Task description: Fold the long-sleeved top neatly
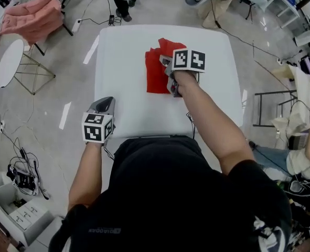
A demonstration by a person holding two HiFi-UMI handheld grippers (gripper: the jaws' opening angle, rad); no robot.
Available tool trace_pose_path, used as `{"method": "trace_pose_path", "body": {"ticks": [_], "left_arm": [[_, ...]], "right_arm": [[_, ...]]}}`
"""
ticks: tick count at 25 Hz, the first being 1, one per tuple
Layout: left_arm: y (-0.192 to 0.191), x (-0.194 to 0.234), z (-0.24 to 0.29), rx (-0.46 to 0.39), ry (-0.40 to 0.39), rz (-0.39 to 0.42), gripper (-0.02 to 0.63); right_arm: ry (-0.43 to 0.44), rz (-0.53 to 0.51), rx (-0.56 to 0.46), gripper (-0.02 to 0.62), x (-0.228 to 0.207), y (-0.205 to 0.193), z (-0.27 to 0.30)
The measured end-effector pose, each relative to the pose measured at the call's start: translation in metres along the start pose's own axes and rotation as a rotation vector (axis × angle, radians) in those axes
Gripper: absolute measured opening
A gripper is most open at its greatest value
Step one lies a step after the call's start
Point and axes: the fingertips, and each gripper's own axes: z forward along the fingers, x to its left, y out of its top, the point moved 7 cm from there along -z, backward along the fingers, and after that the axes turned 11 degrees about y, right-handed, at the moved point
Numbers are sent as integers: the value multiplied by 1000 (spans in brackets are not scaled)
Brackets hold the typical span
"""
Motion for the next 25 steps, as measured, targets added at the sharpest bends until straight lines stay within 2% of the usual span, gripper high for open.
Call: {"method": "trace_pose_path", "body": {"ticks": [6,9,10,14,16,18,21,25], "left_arm": [[-30,17,-22,28,16,-41,9],[-40,20,-31,13,-9,-60,9],[-42,22,-32,5,-22,-65,9],[-46,23,-27,15,-90,-45,21],[-42,16,-17,30,-150,-10,87],[-33,5,-4,30,-201,27,103],[-13,-17,17,15,-250,76,107],[18,-63,46,11,-295,176,109]], "right_arm": [[-119,-39,77,48,7,-50,86],[-78,-72,142,144,10,-62,103],[-66,-94,141,157,13,-62,101],[4,-168,47,167,37,-54,61],[28,-186,-24,158,40,-51,28],[23,-202,-84,126,30,-52,-7],[-63,-226,-92,86,-3,-67,-55],[-214,-336,32,81,-49,-102,-97]]}}
